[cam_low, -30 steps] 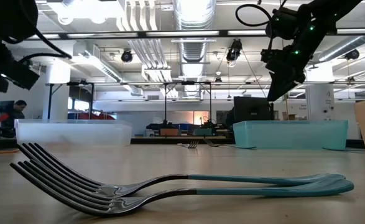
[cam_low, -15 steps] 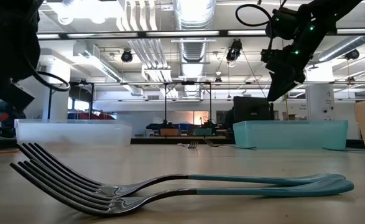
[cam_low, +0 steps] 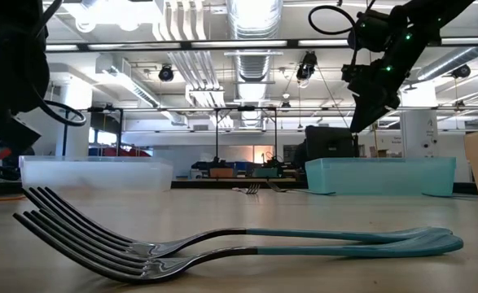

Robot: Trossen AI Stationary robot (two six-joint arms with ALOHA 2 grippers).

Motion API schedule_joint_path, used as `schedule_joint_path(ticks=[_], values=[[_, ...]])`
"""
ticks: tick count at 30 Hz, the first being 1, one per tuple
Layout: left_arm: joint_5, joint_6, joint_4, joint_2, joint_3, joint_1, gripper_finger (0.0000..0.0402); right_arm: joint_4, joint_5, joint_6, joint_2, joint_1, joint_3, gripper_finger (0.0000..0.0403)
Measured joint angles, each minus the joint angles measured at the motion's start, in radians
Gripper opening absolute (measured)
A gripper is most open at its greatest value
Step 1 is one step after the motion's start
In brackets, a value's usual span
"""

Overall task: Sort silverware by color (type)
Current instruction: Put the orange fork into the white bin

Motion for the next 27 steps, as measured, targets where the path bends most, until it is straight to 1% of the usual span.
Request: schedule_joint_path(ticks=[4, 8, 12, 15, 17, 19, 21, 27], values=[[-0.002, 0.001, 0.017, 0.002, 0.000, 0.002, 0.0013, 0.000, 0.000, 0.000, 0.000, 0.000, 0.000, 0.0153], [-0.008, -0.001, 0.026, 0.002, 0.001, 0.002, 0.0007, 0.000, 0.000, 0.000, 0.000, 0.000, 0.000, 0.0153], [-0.023, 0.009, 0.016, 0.006, 0.040, 0.002, 0.0002, 0.000, 0.000, 0.000, 0.000, 0.000, 0.000, 0.0153], [-0.100, 0.020, 0.036, 0.004, 0.100, 0.003, 0.0001, 0.000, 0.000, 0.000, 0.000, 0.000, 0.000, 0.0153], [-0.141, 0.047, 0.012, 0.003, 0.126, 0.003, 0.0001, 0.000, 0.000, 0.000, 0.000, 0.000, 0.000, 0.0153], [-0.162, 0.066, 0.000, 0.002, 0.164, 0.004, 0.0001, 0.000, 0.000, 0.000, 0.000, 0.000, 0.000, 0.0153], [-0.214, 0.076, -0.012, 0.001, 0.198, 0.004, 0.0000, 0.000, 0.000, 0.000, 0.000, 0.000, 0.000, 0.0153], [-0.455, 0.112, -0.118, 0.000, 0.307, 0.026, 0.0000, 0.000, 0.000, 0.000, 0.000, 0.000, 0.000, 0.0153]])
